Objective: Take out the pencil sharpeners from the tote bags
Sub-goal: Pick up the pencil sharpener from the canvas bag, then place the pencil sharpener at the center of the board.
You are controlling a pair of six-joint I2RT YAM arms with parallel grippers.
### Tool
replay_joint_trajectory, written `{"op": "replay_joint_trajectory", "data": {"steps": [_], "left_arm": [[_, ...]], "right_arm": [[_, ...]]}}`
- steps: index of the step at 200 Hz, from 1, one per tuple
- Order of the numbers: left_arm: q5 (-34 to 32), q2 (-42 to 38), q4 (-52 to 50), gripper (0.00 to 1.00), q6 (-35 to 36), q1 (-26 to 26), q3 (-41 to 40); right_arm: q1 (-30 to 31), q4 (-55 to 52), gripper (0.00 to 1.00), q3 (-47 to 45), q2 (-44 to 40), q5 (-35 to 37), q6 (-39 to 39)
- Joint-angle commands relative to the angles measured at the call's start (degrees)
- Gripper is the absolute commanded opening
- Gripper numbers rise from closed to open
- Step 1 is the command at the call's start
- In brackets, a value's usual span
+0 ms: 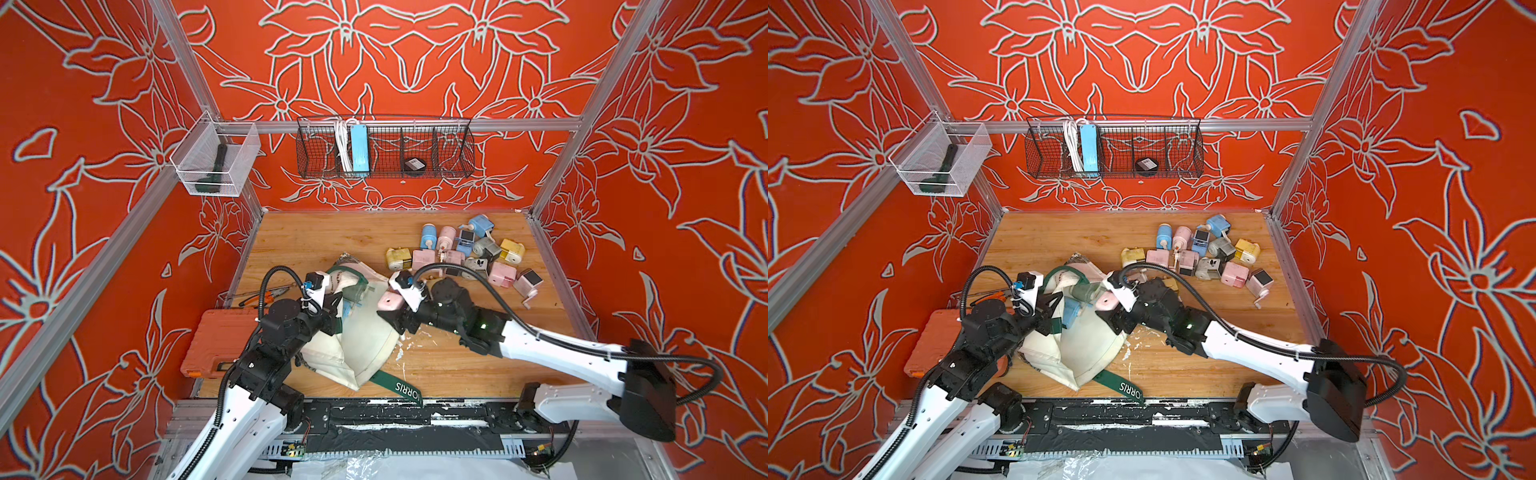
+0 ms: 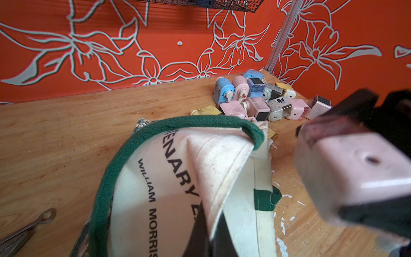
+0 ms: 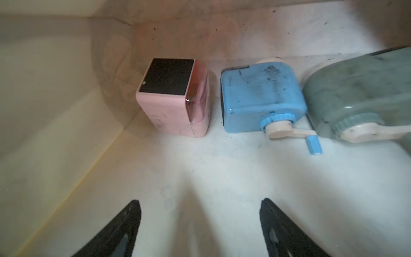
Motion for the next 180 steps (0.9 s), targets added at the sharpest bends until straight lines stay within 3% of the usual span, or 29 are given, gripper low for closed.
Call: {"op": "replay_joint_trajectory", "data": {"steps": [1, 48, 95, 123, 180], "left_arm": [[0.45, -1.01, 1.15, 0.0, -0.38, -0.29, -0.53], [0.97, -0.66, 1.24, 0.0, -0.38, -0.34, -0.55], [0.84, -0.93, 1.32, 0.0, -0.38, -0.41, -0.55], [0.86, -1.01, 1.26, 0.0, -0.38, -0.43, -0.55], [0.46, -1.3, 1.06, 0.0, -0.29, -0.38, -0.55]], "right_arm": [[-5.79, -4.32, 0.49, 1.83, -4.13, 4.78, 4.32], [-17.12, -12.48, 0.48, 0.23, -4.78, 17.6, 14.95], [-25.41, -16.28, 0.46, -3.84, 2.77, 18.97, 25.63], [-28.92, -17.69, 0.45, -3.06, 9.23, 15.6, 28.44], [-31.39, -19.19, 0.46, 2.01, 21.75, 11.35, 27.95]]}}
